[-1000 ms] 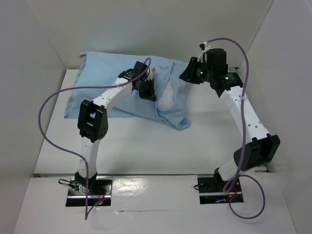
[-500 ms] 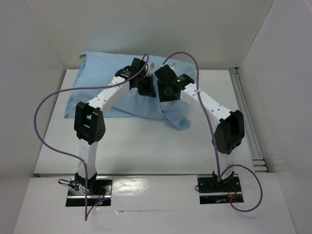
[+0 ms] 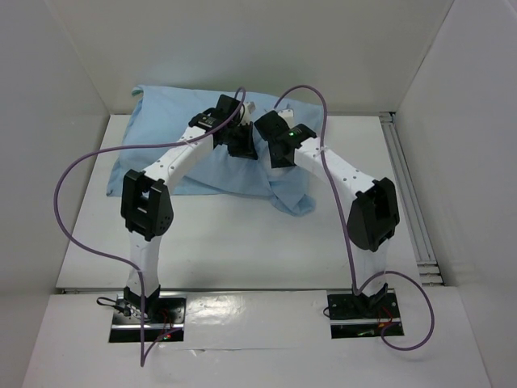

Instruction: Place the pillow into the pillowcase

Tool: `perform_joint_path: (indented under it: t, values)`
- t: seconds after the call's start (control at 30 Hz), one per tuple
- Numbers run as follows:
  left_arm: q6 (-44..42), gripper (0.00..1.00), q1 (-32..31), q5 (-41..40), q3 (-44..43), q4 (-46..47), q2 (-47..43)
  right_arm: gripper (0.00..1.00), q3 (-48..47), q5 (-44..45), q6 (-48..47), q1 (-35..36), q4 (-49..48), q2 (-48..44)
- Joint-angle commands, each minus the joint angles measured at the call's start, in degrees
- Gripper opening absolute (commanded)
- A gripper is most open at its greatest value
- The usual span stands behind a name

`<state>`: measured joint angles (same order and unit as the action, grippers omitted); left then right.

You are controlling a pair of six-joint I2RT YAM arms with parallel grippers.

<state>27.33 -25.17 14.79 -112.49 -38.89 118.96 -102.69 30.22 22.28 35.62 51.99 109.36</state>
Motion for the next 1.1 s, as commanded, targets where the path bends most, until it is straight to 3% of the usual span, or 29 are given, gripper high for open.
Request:
perform_joint_path:
  t: [0.0,0.73,0.8,0.83,1.07]
  values:
    - [-0.17,0.0,0.38,-0.9,0.69,1.01,-4.08,0.52,-0.31,5.36,1.97,-0.37,-0.31,1.29]
    - [-0.7,0.0,0.38,-0.9,1.74,1.01,-4.08,0.47,-0.14,20.58,3.91,-0.37,1.36,2.0]
    - [-0.7,0.0,0.38,-0.9,1.74,1.01,-4.08,0.52,1.44,21.11,3.91,-0.37,-1.43,0.25]
    - [-0.7,0.0,0.38,-0.9,1.74,1.01,-4.08,0.65,2.05,21.11,3.13,-0.37,-1.97,0.24]
    - [-0.7,0.0,0.38,-0.37,1.22,1.01,-4.08,0.67,2.06,18.66,1.63,-0.9,-2.93,2.52]
